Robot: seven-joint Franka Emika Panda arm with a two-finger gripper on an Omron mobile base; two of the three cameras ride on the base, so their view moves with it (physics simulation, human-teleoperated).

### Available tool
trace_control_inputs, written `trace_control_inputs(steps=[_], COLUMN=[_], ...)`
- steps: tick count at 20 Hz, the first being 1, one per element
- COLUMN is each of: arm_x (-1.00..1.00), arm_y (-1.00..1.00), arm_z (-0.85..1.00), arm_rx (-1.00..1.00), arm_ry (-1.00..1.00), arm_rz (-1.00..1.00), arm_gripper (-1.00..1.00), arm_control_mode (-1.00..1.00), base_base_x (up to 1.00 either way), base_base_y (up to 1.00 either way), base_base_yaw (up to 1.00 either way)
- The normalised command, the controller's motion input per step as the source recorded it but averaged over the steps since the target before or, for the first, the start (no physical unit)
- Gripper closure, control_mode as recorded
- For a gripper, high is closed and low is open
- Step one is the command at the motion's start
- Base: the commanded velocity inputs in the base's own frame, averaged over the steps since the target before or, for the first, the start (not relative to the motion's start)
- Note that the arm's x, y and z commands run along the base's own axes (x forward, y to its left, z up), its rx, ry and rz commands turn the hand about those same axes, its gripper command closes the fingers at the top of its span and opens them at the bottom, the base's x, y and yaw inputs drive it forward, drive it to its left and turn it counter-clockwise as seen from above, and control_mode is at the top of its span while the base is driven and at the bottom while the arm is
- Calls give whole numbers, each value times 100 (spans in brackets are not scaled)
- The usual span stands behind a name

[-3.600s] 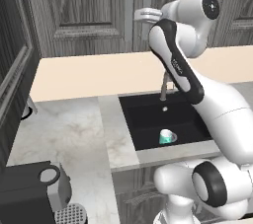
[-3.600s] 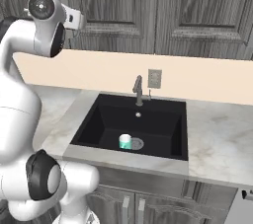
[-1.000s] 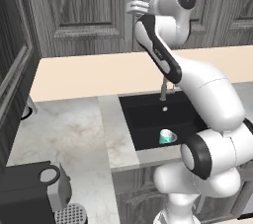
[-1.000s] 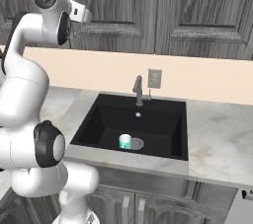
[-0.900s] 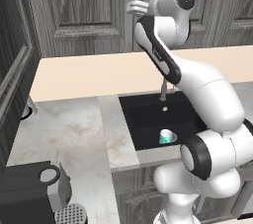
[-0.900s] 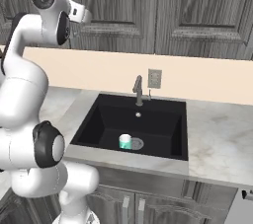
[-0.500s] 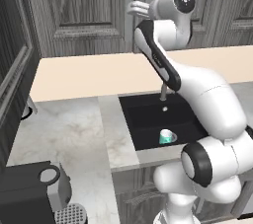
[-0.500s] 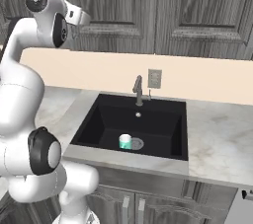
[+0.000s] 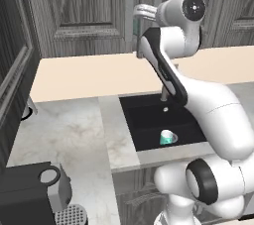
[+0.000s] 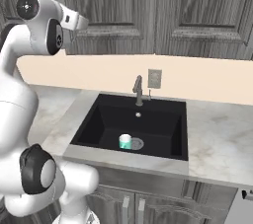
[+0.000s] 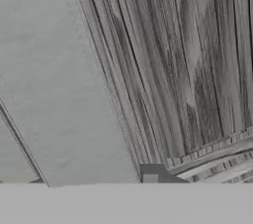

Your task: Open the cabinet, pick the kettle from the cabinet, and place it in the sink.

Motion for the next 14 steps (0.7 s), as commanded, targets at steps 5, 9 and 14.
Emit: trace_control_inputs(steps=[5,9,14], arm_x=[-59,-60,-59], arm_y=[-27,-36,-43], arm_z=[0,0,0], arm_rx=[0,0,0], arm_ry=[4,11,16], arm_rz=[0,0,0], arm_gripper=[100,100,100], arm_control_mode=[-100,-100,-100], base_base_x=[0,0,0], base_base_y=[0,0,0], base_base_yaw=[0,0,0])
